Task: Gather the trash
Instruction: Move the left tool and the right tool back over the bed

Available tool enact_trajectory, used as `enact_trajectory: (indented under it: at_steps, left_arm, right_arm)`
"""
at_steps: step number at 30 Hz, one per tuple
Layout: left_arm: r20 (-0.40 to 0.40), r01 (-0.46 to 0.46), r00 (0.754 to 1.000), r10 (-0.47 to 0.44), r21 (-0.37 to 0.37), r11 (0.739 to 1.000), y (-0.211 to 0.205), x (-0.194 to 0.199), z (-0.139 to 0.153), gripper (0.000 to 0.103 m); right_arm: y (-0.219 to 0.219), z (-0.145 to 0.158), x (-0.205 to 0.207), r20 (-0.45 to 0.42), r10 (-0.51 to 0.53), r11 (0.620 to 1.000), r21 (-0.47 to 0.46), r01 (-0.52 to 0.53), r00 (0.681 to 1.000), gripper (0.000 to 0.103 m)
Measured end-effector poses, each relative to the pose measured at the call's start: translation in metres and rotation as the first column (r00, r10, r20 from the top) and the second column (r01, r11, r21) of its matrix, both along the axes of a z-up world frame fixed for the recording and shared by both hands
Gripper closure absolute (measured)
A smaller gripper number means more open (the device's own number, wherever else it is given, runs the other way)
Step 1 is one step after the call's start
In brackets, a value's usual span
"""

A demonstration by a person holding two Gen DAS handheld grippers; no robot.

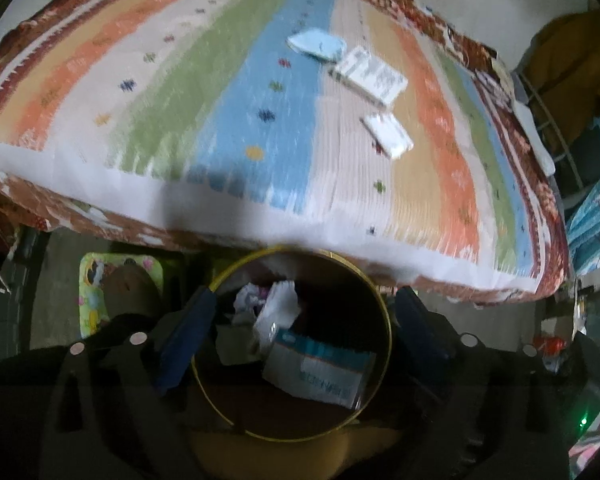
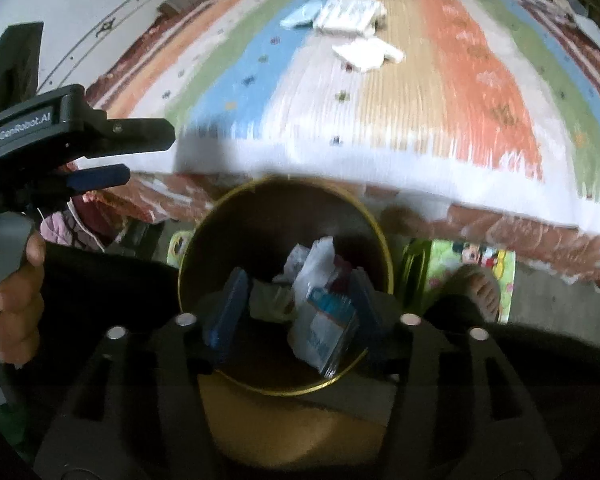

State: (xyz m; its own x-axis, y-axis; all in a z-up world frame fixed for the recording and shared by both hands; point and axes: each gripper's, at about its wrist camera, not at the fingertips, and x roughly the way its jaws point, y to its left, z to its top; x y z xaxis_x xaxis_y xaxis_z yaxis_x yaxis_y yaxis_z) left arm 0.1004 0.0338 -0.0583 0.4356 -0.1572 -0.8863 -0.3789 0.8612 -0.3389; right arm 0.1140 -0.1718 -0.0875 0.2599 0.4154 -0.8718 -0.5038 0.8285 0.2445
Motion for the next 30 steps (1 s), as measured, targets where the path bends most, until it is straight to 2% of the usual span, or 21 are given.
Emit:
enact_trajectory:
  at_steps: [3, 8, 14, 17, 22, 30]
  left_arm:
    - [0.028, -0.003, 1.000, 0.002, 0.025, 1.000, 0.006, 0.007, 0.011, 0.011]
    - [0.060, -0.016, 0.998, 0.013, 0.056, 0.998, 0.018, 0.022, 0.025, 0.007]
    - [0.086, -0.076, 0.994, 0.073, 0.029, 0.997, 0.044, 0.046, 0.036, 0.006]
    - [0.087, -0.090, 0.992, 0.090, 0.002, 0.996, 0.051, 0.055, 0.037, 0.006]
    - [0.086, -0.087, 0.992, 0.087, -0.002, 0.996, 0.056, 0.076, 0.038, 0.006]
    - [0.103, -0.064, 0.993, 0.064, -0.002, 0.998, 0.068, 0.116, 0.036, 0.006]
  right_arm:
    - [0.001, 0.011, 0.009, 0.036, 0.003, 1.000, 0.005, -0.004, 0.999, 0.037]
    - [0.003, 0.024, 0.032, 0.068, 0.000, 1.000, 0.006, 0.000, 0.998, 0.033]
    - [0.009, 0.046, 0.058, 0.112, 0.002, 0.999, 0.047, -0.008, 0.994, 0.022]
    - [0.014, 0.055, 0.073, 0.126, -0.005, 0.998, 0.062, -0.003, 0.992, 0.013]
    - [0.027, 0.065, 0.096, 0.167, 0.002, 0.999, 0.053, -0.011, 0.986, 0.009]
    - [0.038, 0.063, 0.140, 0.164, -0.010, 0.999, 0.044, 0.002, 0.986, 0.009]
